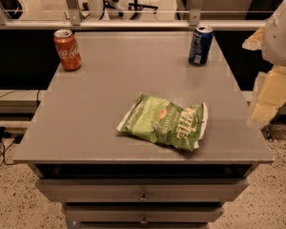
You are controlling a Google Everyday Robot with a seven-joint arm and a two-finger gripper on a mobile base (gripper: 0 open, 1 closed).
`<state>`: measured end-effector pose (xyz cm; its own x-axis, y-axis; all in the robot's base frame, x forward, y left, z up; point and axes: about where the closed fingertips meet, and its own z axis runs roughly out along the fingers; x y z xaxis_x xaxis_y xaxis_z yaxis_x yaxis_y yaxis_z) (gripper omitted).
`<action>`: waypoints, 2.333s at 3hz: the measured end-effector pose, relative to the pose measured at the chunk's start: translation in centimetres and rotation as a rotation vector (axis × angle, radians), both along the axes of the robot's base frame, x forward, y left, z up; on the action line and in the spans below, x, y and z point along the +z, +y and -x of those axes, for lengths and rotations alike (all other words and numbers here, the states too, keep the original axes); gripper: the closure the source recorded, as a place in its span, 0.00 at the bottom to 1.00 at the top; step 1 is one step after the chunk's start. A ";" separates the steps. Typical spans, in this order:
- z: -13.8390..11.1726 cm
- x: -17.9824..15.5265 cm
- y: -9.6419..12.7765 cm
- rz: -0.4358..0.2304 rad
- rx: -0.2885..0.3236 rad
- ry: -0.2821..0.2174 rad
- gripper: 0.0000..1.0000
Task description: Pick green jalapeno chip bag
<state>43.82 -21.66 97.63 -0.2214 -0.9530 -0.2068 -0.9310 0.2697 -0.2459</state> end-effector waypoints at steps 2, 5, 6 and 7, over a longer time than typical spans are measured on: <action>-1.4 -1.3 1.2 -0.061 -0.005 0.018 0.00; -4.2 -11.5 10.5 -0.271 -0.144 0.197 0.02; -4.1 -13.1 12.1 -0.301 -0.159 0.224 0.25; -4.7 -13.3 12.5 -0.338 -0.181 0.208 0.56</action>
Offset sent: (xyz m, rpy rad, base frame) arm 0.0187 0.0064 -0.0143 0.0865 0.0341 -0.0138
